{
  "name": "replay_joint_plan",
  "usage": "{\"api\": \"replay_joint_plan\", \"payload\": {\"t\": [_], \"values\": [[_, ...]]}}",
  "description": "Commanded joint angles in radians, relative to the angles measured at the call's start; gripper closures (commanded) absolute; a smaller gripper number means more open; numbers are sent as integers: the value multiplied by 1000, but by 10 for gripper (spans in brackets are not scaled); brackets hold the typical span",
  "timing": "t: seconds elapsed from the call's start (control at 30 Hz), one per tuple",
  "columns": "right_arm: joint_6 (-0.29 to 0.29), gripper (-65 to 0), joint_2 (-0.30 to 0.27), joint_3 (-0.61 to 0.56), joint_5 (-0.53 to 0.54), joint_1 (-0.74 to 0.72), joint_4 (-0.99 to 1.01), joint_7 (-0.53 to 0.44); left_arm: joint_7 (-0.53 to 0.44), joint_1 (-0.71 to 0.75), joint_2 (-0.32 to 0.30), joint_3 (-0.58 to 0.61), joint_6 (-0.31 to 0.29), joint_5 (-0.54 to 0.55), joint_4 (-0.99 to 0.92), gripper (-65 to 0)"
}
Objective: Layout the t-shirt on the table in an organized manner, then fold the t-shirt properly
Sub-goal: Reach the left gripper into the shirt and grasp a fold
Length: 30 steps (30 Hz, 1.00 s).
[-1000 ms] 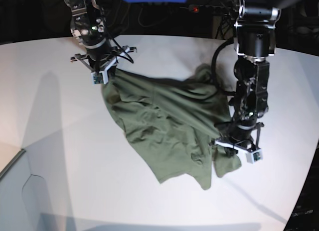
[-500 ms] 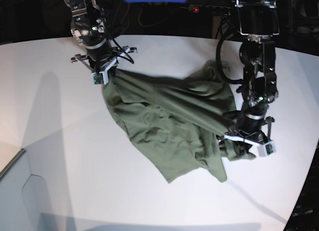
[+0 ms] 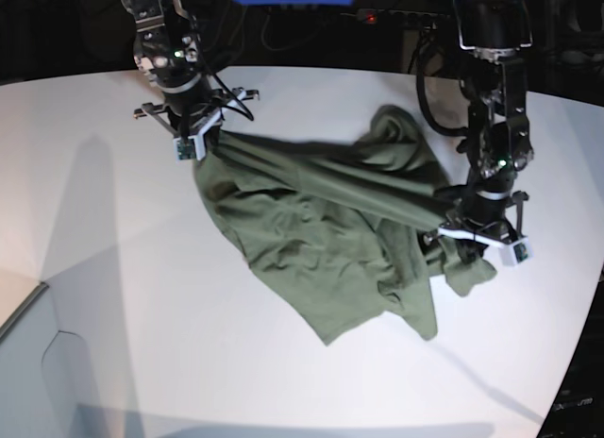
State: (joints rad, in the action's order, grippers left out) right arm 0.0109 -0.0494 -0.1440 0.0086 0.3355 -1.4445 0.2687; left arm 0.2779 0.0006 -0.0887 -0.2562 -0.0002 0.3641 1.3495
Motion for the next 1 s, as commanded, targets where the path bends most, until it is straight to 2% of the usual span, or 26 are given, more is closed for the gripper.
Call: {"api": "replay_joint_plan", "payload": {"t": [0.0,0.33,0.4,0.57,0.63,0.83,0.97], "values": [[-1,0,-2,2,0,4,-2,31,-33,0,-9,-13,-1,-3,9,0],[-1,0,-14,4,0,-8,-2,31,-33,80,-9,-56,-2,-1,14,-6],[-1,0,-14,4,0,-8,-2,31,-33,85,-9,-56,-2,-1,14,-41],[-1,0,-14,4,0,-8,-3,31,-33,109,-9,-58,-4,-1,15,-204],[-1,0,-14,4,0,-8,-3,31,-35,115,-9,-58,-4,-1,15,-236],[-1,0,-14,4,0,-9,-3,31,-35,112,-3,-145,-4,-1,15,-236],[-1,0,-14,4,0,-9,-3,31,-35,108,-9,-156,-4,-1,15,-236]]}}
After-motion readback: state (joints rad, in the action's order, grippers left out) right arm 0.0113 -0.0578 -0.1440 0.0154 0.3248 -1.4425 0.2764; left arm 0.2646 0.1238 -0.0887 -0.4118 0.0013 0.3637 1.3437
